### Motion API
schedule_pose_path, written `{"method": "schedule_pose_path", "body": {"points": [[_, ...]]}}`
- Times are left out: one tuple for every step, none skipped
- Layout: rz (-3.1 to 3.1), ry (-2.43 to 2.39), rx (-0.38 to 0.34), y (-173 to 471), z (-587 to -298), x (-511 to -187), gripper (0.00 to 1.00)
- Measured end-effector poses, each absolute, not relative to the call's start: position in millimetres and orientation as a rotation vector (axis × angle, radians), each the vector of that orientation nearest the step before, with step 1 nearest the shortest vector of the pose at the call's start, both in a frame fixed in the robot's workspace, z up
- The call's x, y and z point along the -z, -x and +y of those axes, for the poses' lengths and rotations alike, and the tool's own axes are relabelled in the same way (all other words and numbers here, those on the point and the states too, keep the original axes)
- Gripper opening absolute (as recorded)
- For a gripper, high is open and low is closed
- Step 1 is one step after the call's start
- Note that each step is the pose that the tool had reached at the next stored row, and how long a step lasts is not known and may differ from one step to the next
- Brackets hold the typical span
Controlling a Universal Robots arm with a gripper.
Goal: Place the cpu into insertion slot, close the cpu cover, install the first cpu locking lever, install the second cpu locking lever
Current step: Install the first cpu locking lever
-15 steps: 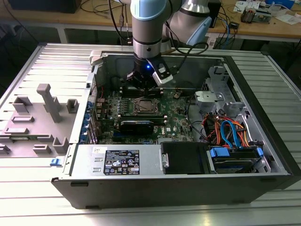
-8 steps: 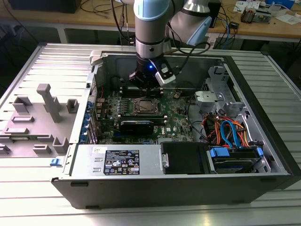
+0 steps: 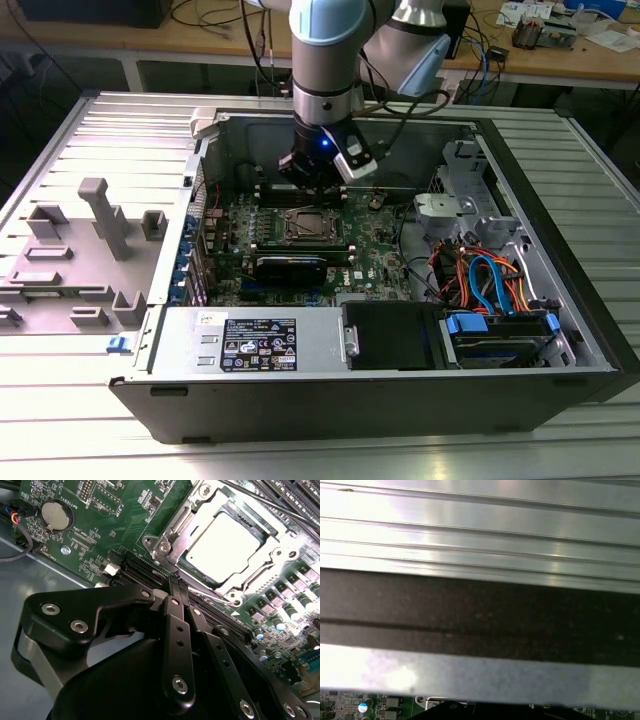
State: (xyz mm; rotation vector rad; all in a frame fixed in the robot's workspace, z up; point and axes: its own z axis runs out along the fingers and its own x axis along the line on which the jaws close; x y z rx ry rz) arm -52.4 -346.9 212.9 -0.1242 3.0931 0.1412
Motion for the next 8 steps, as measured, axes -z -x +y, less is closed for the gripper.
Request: {"method": "schedule_pose_path", "body": {"points": [[3.093,0.124,-0.141,51.9,-346.9,-212.6,0.11],[3.093,0.124,-0.141,51.4,-346.9,-212.2,0.11],[3.093,0.124,-0.141,50.6,-346.9,-211.6,0.11],[3.093,0.124,-0.141,50.2,-346.9,-210.8,0.11],[3.093,0.124,-0.141,50.0,-346.9,-210.2,0.11],[3.093,0.124,-0.141,50.0,-346.9,-209.8,0.11],[3.093,0.124,-0.141,50.0,-346.9,-209.6,0.11],[3.093,0.124,-0.141,49.9,-346.9,-209.6,0.11]]}}
